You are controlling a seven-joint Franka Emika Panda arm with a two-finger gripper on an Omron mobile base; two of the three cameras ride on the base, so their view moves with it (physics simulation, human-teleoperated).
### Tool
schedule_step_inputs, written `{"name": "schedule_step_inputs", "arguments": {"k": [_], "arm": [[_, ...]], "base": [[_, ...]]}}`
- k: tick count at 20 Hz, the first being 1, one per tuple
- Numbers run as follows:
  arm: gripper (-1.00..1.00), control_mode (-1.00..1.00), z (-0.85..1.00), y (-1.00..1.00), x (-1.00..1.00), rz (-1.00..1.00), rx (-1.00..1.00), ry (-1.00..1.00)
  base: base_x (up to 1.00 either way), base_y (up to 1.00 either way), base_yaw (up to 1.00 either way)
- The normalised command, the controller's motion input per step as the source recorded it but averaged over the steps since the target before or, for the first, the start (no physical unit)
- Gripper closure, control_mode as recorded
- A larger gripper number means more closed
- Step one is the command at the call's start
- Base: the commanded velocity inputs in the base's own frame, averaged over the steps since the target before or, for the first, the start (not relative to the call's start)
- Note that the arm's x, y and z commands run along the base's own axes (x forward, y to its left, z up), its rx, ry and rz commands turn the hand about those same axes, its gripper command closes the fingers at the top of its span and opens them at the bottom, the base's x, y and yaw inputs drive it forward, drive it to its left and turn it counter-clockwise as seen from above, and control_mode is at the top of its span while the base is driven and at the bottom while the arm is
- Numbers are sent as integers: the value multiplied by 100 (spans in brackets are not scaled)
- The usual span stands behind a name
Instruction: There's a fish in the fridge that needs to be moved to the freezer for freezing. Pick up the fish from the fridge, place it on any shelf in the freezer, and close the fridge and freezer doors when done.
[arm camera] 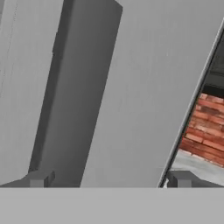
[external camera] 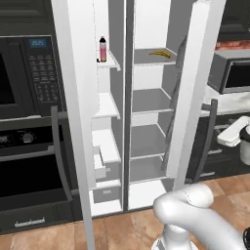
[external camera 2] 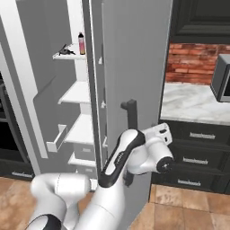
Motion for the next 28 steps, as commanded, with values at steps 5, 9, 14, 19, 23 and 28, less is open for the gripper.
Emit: {"name": "schedule_step_inputs", "arguments": {"k": [5,9,14,19,23,28], "arm": [[-100,-100,-4,100,70,-14,-13,0],[-100,-100,-1,100,76,-17,-12,-1],[-100,-100,-5,100,64,-16,-7,-9],[-100,-100,0,100,57,-7,0,-17],[-100,-100,0,56,87,-2,0,-3],[-100,-100,0,0,100,0,0,0]], "base": [[0,0,0],[0,0,0],[0,0,0],[0,0,0],[0,0,0],[0,0,0]]}}
